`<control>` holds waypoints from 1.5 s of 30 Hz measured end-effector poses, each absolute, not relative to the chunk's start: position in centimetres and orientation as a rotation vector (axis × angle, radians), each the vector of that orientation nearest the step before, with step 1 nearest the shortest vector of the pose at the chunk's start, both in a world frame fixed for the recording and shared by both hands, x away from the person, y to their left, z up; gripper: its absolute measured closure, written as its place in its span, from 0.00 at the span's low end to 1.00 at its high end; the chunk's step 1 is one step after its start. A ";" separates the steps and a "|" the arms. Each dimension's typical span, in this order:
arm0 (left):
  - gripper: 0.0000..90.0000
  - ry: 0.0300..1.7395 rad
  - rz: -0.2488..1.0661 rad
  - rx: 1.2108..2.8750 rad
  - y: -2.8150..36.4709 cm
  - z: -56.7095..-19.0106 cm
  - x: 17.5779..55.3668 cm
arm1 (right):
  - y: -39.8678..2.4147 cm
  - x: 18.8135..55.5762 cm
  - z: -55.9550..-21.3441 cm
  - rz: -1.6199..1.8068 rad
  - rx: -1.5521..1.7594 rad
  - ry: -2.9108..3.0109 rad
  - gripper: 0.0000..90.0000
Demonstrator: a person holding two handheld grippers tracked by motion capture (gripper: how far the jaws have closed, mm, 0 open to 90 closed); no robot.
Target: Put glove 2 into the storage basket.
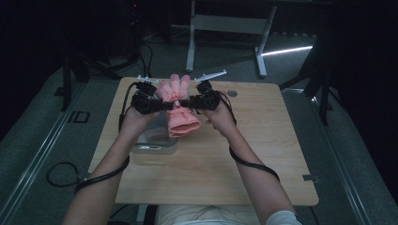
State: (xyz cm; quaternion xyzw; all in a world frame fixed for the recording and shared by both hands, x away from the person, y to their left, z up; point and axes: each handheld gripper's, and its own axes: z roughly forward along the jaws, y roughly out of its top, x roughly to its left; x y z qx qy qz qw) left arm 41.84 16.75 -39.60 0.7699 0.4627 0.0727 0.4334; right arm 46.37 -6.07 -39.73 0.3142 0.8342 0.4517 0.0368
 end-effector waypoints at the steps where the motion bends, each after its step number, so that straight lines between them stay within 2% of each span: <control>1: 0.85 1.162 0.184 1.913 17.2 -39.6 41.8 | -5.6 46.5 -39.7 1.385 0.958 2.568 0.71; 10: 0.85 1.216 0.226 1.871 20.8 -39.9 41.1 | -1.4 47.2 -39.7 1.370 0.882 2.626 0.71; 20: 0.85 1.266 0.226 1.859 23.6 -41.9 42.3 | 2.3 48.8 -41.0 1.314 0.869 2.661 0.71; 27: 0.85 1.299 0.209 1.872 23.9 -44.2 43.0 | 3.3 49.5 -43.3 1.262 0.905 2.681 0.71; 36: 0.85 1.372 0.125 1.881 23.9 -47.6 44.1 | 3.8 50.3 -46.7 1.179 0.961 2.730 0.71; 45: 0.82 1.449 0.111 1.902 23.8 -49.1 44.4 | 4.0 50.6 -48.8 1.135 0.993 2.735 0.64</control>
